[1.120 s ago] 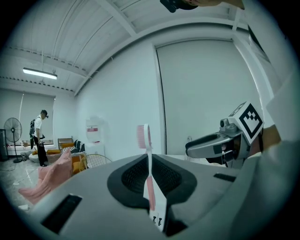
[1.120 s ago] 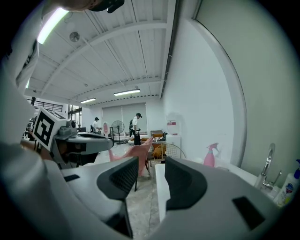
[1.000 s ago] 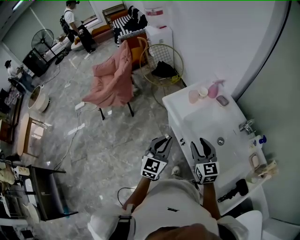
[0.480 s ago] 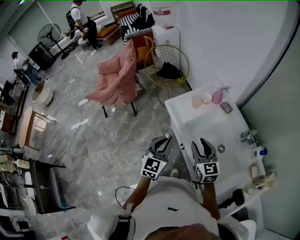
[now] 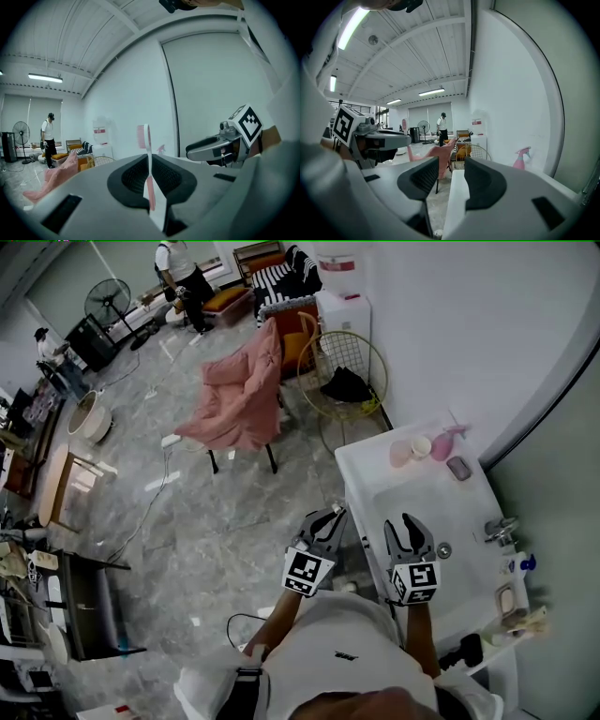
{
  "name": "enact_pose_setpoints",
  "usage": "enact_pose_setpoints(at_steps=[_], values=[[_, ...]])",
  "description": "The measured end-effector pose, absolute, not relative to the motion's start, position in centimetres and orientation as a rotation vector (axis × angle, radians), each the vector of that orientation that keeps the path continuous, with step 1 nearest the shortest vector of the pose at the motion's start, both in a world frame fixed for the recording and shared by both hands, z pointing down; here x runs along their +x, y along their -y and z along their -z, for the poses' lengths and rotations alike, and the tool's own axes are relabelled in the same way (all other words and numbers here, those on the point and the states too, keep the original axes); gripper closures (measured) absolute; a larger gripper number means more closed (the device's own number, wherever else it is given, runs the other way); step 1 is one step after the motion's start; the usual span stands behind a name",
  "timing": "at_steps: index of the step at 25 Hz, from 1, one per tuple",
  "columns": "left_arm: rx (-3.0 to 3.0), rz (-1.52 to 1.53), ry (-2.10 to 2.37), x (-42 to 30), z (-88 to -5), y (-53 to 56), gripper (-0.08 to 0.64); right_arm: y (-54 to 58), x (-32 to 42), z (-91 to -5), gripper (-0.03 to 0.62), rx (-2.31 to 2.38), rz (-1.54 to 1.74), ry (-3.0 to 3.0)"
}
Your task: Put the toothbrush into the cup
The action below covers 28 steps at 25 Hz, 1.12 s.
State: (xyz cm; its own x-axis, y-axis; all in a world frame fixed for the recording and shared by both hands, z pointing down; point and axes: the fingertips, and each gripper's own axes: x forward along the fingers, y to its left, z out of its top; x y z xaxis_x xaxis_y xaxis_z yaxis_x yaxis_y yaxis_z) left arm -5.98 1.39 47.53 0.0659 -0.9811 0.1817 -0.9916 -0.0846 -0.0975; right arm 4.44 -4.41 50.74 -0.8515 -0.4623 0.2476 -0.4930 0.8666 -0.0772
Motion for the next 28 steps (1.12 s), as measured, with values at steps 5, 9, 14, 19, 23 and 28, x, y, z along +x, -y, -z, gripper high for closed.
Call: enact_pose_setpoints(at_steps=[5,9,14,19,23,28], values=[[2.269,-0.304,2.071,-7.3,-47.9,0.3,0.518,5.8,3.0,-51.0,0.411,0.741,-0.207,2.809],[2.293,-0.296,2.041,-8.8,-48.0,2.2,0.518,7.5,1.6,-51.0,0.411,0.774,-0.203,2.792],[2.332,-0.293,1.979,-11.1,-48.1,5.2,0.518,10.0,-0.4,-51.0,0.411,0.833,-0.215,2.755],[2.381,-0.300,1.907,-13.5,-48.5,8.5,0.518,12.7,-2.3,-51.3,0.411,0.906,-0.228,2.711],[2.424,-0.291,1.840,-15.0,-48.8,11.1,0.518,14.7,-3.5,-51.6,0.411,0.973,-0.238,2.675],[2.485,-0.273,1.752,-16.7,-48.7,13.9,0.518,16.7,-4.7,-51.8,0.411,1.063,-0.252,2.620]])
